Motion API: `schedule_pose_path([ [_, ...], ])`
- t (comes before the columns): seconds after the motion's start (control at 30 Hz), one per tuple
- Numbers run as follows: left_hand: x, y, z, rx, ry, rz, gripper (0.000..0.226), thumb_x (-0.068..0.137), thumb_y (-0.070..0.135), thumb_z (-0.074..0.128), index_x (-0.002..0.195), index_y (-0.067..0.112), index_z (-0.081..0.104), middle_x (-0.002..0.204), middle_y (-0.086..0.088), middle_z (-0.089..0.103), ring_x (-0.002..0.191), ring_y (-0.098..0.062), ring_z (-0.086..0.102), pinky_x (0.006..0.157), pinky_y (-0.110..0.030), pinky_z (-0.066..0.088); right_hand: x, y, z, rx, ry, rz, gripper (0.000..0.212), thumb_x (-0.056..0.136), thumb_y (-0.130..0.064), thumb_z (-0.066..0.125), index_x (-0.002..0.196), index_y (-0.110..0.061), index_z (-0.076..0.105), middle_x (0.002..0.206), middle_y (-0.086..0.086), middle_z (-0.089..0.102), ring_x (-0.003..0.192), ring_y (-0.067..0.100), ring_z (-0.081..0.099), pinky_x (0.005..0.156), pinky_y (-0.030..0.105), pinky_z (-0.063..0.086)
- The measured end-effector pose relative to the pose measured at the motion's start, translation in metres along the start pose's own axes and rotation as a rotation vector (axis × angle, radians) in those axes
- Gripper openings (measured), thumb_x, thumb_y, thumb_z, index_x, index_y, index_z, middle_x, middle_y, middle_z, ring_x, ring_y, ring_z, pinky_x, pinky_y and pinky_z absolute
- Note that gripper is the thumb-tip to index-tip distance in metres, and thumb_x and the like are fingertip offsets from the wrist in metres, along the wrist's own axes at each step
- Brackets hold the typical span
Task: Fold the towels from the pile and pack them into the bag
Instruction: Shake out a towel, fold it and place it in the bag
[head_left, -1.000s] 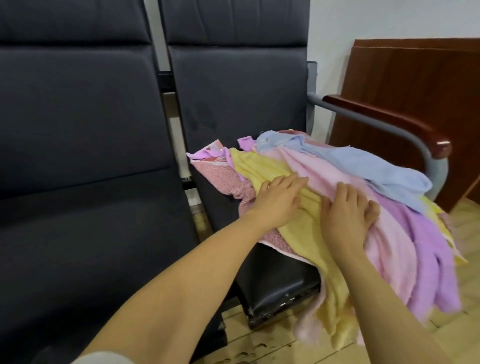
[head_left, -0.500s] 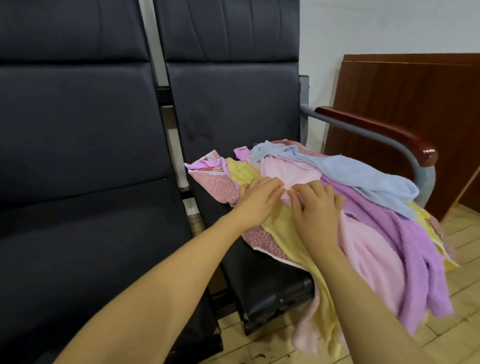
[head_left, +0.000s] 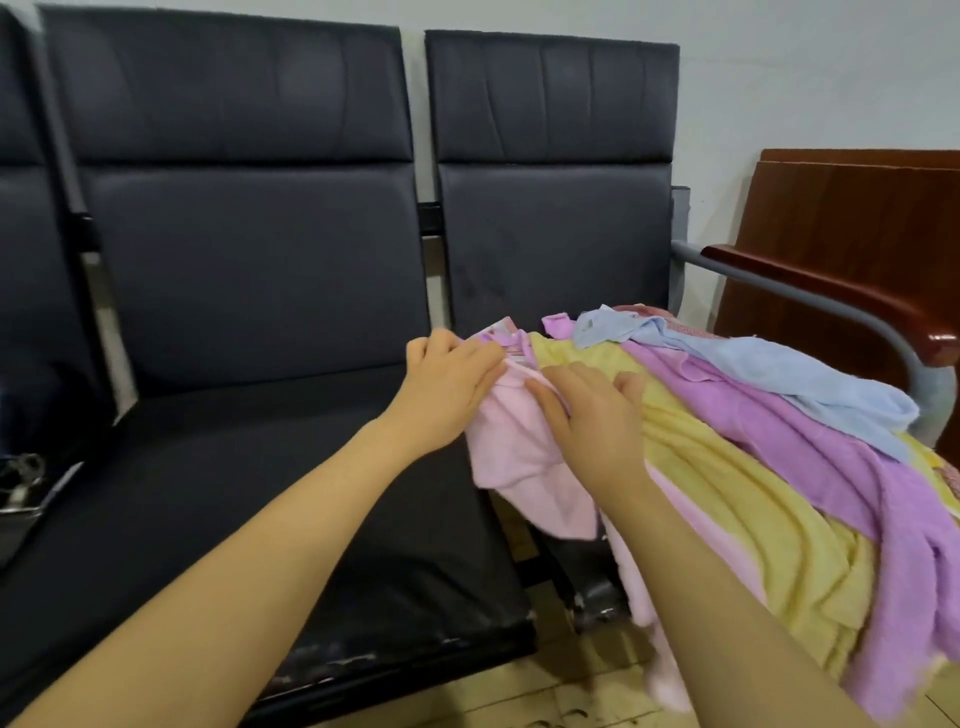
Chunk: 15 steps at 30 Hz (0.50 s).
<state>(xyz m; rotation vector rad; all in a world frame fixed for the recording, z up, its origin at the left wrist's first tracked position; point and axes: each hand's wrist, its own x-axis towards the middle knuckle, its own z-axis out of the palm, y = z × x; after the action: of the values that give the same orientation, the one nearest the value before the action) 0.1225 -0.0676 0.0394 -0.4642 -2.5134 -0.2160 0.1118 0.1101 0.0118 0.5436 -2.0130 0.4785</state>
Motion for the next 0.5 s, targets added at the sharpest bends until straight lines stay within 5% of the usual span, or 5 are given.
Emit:
schedule_pose_path([
  [0.17, -0.056, -0.059, -0.029, 0.154, 0.000, -0.141, 0.019, 0.103, 0.023, 0.035, 0.097, 0.020, 0.053, 0.085, 0.006, 0.050, 0.089, -0.022, 0.038, 0.081, -0.036, 0.028, 0.009, -0.072, 0.030, 0.184, -0.231, -0.061, 0.033, 0.090, -0.032, 0.041, 0.081, -0.021, 0.070, 0.072, -0.006, 0.065, 0.069, 0.020, 0.062, 0.067, 0.029, 0.010],
  [0.27, -0.082, -0.095, -0.047, 0.336, 0.035, -0.120, 0.007, 0.090, 0.015, 0.060, 0.088, 0.020, 0.056, 0.075, 0.005, 0.050, 0.077, -0.023, 0.042, 0.070, -0.037, 0.033, 0.013, -0.108, 0.045, 0.268, -0.326, -0.092, 0.023, 0.094, -0.027, 0.047, 0.093, -0.021, 0.070, 0.082, -0.006, 0.064, 0.078, 0.017, 0.059, 0.071, 0.027, 0.011],
  [0.33, -0.096, -0.117, -0.057, 0.445, 0.039, -0.093, 0.019, 0.075, 0.010, 0.075, 0.081, 0.019, 0.059, 0.067, 0.004, 0.049, 0.068, -0.024, 0.045, 0.062, -0.037, 0.036, 0.015, -0.128, 0.058, 0.323, -0.419, -0.094, 0.021, 0.098, -0.023, 0.047, 0.105, -0.021, 0.067, 0.092, -0.006, 0.063, 0.086, 0.015, 0.055, 0.077, 0.026, 0.013],
  [0.5, -0.112, -0.162, -0.075, 0.626, 0.052, -0.214, 0.025, 0.062, 0.001, 0.075, 0.072, 0.016, 0.058, 0.063, 0.001, 0.045, 0.063, -0.024, 0.044, 0.058, -0.033, 0.027, 0.023, -0.177, 0.094, 0.381, -0.350, -0.048, 0.018, 0.095, -0.015, 0.053, 0.098, -0.021, 0.070, 0.085, -0.006, 0.063, 0.077, 0.016, 0.055, 0.072, 0.030, 0.016],
])
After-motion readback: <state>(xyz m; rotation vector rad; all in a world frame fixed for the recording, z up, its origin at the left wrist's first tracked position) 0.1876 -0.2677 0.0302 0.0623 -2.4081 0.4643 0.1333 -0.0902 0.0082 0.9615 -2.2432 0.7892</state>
